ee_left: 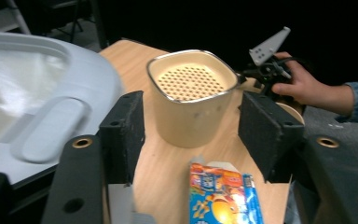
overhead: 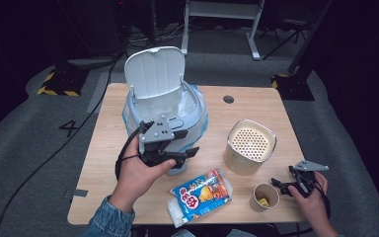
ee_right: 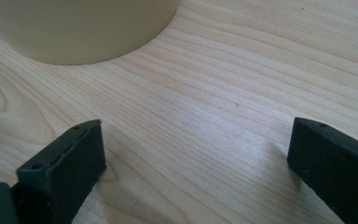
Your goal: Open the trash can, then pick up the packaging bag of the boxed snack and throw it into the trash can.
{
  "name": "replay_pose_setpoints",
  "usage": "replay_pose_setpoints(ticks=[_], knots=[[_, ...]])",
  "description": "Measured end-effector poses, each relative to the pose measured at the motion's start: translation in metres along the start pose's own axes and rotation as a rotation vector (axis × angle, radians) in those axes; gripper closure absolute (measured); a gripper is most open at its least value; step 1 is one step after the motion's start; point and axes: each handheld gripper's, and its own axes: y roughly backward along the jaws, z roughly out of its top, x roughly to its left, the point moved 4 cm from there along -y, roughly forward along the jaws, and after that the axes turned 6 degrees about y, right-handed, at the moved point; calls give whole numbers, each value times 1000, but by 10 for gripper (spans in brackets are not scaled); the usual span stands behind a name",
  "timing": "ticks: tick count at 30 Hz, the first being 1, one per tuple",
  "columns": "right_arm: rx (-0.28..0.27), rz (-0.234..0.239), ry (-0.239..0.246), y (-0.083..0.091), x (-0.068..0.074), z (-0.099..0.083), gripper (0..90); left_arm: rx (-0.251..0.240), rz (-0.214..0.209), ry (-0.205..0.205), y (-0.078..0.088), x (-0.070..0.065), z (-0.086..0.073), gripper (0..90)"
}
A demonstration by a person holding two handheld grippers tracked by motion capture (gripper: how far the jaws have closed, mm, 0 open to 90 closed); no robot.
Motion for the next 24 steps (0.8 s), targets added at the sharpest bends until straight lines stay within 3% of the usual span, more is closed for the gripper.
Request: replay_pose_setpoints(ticks=[3,4,6,8,17,24], knots=[[0,0,0,0,0,0,41,22,-7,-16,-9,-5,-8,342],[0,0,0,0,0,0,41,40,-9,-30,-19,-9,-17,331],[1,0,0,0,0,0,41,74,-34,-22,-30,-12,-28,325],[1,0,1,0,0,0,41,112,-33,-14,-41,-12,-38,326],[0,0,1,0,0,0,41,181,-26,30,-78,-3,-75,340],[1,0,1,0,0,0,41,239,-15,59,-98,5,-103,350]])
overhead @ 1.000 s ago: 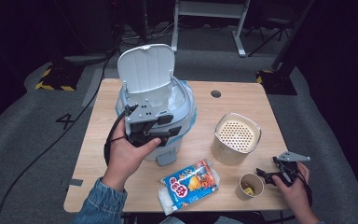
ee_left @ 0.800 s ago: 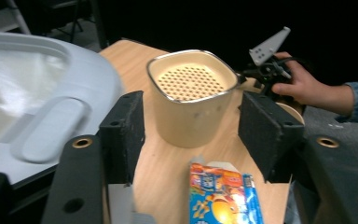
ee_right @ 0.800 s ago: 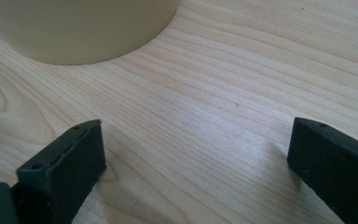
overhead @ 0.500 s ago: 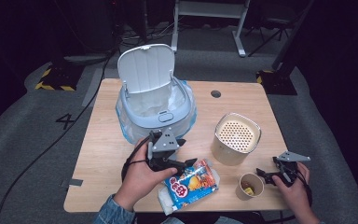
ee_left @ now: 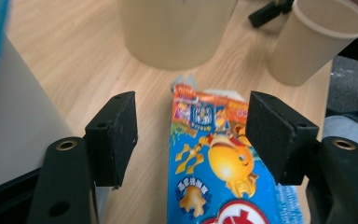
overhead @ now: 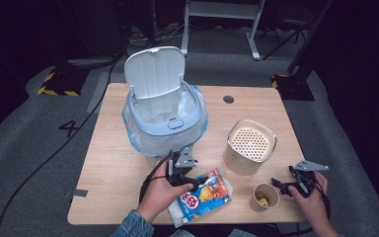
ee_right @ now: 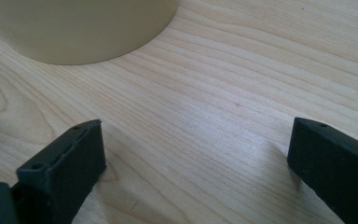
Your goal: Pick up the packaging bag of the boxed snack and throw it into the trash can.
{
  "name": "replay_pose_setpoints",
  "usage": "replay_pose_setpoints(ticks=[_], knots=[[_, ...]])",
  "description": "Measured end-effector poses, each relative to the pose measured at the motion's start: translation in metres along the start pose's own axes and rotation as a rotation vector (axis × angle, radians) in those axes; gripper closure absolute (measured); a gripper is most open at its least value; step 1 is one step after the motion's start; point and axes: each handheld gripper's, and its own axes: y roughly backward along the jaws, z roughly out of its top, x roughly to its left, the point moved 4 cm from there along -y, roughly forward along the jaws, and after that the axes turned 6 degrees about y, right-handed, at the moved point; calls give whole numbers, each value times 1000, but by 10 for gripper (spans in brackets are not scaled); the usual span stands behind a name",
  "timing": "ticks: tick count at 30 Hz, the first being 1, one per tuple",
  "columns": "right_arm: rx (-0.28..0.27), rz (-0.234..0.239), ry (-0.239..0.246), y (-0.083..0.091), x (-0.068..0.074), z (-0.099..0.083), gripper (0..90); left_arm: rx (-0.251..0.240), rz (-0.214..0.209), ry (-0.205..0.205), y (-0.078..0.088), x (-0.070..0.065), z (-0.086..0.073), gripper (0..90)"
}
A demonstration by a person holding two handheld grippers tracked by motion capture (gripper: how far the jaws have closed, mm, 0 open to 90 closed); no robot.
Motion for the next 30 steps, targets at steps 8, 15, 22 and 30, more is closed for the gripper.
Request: replay_pose_setpoints(ticks=[8,15,22,30], knots=[[0,0,0,0,0,0,41,93,-23,53,-26,12,-18,384],[0,0,0,0,0,0,41,152,-51,86,-40,17,-26,456],[0,0,0,0,0,0,41,184,-106,141,-46,17,-28,591],[0,0,0,0,0,0,41,147,-137,131,-37,19,-25,844]])
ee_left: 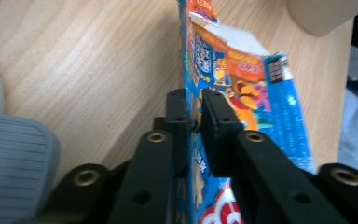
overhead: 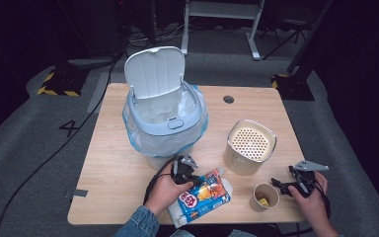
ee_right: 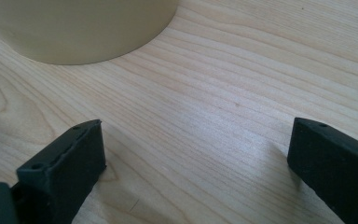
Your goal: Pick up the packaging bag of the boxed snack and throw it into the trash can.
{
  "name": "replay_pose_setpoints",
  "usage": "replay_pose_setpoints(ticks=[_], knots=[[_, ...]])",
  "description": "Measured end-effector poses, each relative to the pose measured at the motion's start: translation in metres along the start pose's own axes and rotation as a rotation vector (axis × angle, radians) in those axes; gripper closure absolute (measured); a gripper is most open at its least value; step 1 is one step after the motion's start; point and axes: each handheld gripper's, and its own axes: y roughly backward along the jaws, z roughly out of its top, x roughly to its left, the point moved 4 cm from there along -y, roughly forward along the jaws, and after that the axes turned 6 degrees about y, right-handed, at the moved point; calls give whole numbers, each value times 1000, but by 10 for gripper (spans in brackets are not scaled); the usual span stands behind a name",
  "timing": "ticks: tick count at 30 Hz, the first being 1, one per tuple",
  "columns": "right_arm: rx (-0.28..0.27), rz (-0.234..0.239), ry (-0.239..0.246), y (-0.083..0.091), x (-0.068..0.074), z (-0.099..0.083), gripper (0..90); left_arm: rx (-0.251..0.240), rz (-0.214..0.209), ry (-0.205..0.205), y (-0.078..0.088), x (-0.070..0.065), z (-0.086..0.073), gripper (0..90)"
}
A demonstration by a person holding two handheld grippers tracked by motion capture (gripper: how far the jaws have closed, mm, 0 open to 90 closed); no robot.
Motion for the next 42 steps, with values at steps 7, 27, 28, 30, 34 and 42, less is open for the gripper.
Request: replay_pose_setpoints(ticks=[7,27,28,30,34,42], knots=[[0,0,0,0,0,0,41,-120,-54,-21,29,-10,7,887],[0,0,0,0,0,0,41,-419,-60,-119,101,-37,30,888],[-1,0,-1,0,0,0,41,-428,-56,-125,104,-38,32,888],[-1,0,0,0,0,0,41,-444,-48,-130,111,-40,37,888],[0,0,0,0,0,0,41,-463,-24,-155,125,-43,47,888],[-1,0,-1,0,0,0,41,-518,-8,-184,151,-47,68,889]])
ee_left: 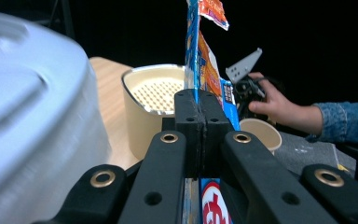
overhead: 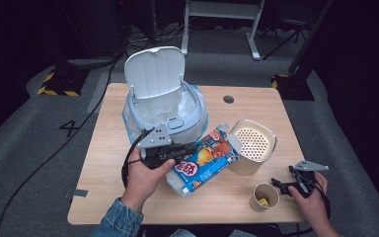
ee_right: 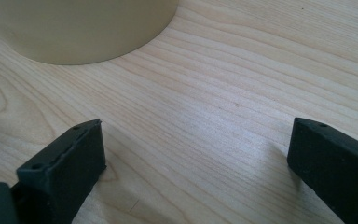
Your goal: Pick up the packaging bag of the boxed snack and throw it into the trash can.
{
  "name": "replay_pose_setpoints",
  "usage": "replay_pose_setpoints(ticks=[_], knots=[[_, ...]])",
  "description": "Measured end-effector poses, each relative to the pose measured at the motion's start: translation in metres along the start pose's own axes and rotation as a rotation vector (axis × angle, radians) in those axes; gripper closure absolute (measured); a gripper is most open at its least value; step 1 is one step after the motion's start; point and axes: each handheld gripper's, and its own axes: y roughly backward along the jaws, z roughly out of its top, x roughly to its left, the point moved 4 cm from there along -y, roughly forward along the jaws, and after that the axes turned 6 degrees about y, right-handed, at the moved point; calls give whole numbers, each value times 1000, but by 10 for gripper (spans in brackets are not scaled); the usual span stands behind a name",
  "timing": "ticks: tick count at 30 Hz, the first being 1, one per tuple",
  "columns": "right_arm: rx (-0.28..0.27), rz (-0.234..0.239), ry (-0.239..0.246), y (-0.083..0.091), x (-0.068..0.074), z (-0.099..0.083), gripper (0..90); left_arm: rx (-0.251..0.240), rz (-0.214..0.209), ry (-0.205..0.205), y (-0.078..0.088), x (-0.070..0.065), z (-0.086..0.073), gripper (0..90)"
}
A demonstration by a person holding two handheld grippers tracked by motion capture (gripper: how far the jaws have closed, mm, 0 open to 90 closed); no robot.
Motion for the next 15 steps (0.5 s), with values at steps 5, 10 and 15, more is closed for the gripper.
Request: replay_pose_setpoints(ticks=[5,10,15], knots=[[1,0,0,0,0,0,41,-14,6,-23,8,4,15,889],[-1,-1,0,0,0,0,41,-38,2,-27,16,9,32,889],[-1,-1,-1,0,0,0,41,-77,1,-39,23,11,49,889]])
